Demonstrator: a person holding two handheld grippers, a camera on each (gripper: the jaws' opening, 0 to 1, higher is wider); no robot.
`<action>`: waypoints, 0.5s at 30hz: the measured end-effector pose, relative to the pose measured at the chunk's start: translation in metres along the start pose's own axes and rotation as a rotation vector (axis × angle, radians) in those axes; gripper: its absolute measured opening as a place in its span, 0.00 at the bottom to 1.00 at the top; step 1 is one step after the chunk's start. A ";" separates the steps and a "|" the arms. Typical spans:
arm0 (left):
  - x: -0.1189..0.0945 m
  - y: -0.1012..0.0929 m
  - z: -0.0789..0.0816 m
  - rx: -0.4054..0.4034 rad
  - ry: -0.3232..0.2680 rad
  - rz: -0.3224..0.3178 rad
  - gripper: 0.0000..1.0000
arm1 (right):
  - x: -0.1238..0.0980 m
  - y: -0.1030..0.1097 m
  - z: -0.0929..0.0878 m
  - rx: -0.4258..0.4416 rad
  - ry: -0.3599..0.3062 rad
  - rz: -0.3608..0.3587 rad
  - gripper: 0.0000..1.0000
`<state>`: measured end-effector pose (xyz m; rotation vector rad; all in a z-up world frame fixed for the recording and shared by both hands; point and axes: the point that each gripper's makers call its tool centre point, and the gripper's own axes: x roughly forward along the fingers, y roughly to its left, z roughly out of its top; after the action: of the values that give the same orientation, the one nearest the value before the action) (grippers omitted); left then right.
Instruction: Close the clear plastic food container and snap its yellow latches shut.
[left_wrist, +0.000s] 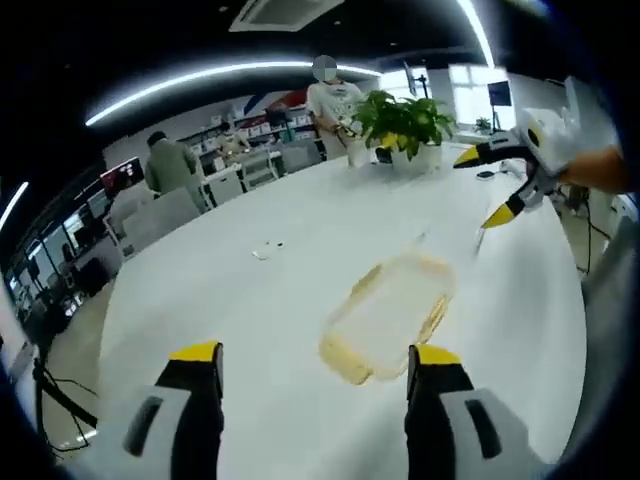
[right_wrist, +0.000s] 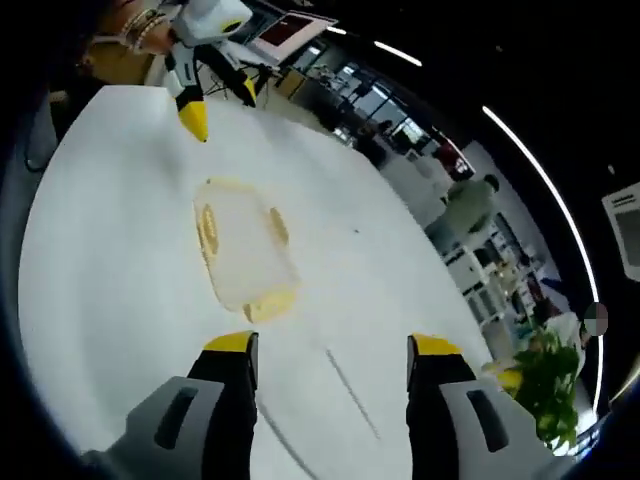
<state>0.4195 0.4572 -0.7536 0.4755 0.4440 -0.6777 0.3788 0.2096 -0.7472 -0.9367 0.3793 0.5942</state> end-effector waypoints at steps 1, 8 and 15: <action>0.004 -0.001 0.000 0.028 0.009 -0.011 0.71 | 0.003 0.000 0.001 -0.015 0.000 0.011 0.57; 0.031 -0.010 -0.010 0.273 0.101 -0.094 0.70 | 0.028 0.004 0.006 -0.104 0.007 0.086 0.60; 0.048 -0.022 -0.020 0.423 0.174 -0.207 0.56 | 0.054 0.024 0.005 -0.138 0.013 0.259 0.60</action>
<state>0.4337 0.4298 -0.8009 0.9012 0.5201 -0.9408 0.4057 0.2412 -0.7891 -1.0314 0.4800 0.8600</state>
